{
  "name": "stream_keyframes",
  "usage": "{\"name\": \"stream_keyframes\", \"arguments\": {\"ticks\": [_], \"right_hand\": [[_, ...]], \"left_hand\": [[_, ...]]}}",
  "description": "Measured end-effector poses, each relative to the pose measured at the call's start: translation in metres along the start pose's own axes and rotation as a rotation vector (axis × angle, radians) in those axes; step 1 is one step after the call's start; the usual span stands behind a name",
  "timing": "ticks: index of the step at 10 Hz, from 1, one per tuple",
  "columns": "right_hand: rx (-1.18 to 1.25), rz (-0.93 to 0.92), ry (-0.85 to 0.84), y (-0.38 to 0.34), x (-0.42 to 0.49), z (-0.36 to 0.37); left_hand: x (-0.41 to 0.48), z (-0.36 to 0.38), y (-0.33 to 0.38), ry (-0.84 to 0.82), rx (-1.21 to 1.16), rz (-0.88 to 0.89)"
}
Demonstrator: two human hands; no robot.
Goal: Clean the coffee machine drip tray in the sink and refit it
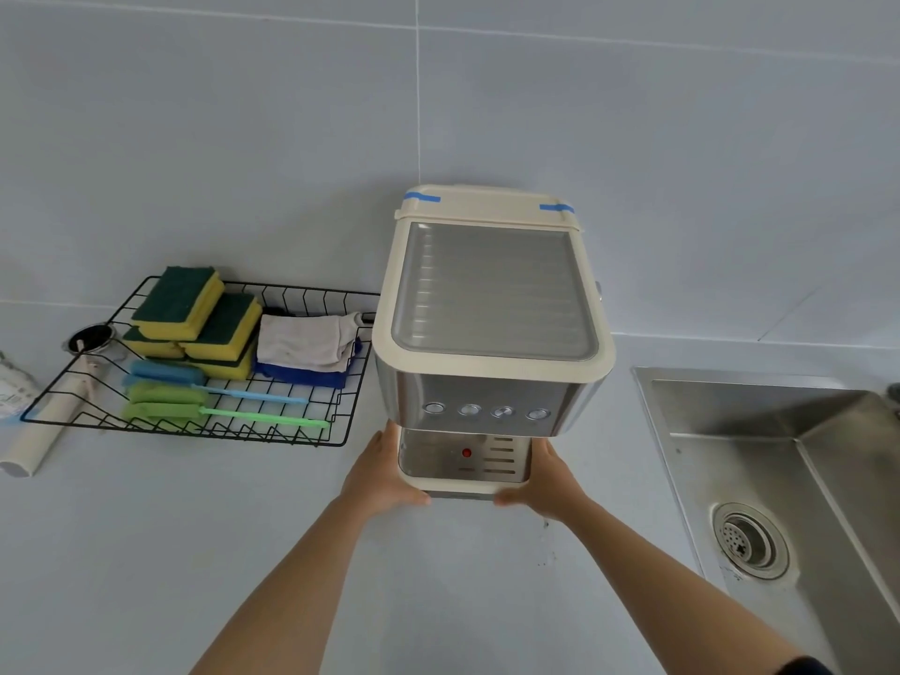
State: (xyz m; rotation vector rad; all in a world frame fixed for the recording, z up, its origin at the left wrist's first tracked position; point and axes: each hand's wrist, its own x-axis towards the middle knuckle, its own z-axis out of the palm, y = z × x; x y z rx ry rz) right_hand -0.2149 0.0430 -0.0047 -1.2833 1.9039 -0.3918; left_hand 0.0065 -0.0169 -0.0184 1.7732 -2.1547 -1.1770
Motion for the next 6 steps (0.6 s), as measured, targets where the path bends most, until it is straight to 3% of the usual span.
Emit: {"name": "stream_keyframes", "arguments": {"ticks": [4, 6], "right_hand": [[-0.117, -0.092, 0.054, -0.005, -0.018, 0.002], [-0.120, -0.160, 0.047, -0.006, -0.043, 0.005]], "left_hand": [[-0.017, 0.004, 0.006, 0.072, 0.103, 0.000], [-0.041, 0.009, 0.010, 0.237, 0.100, 0.043]]}}
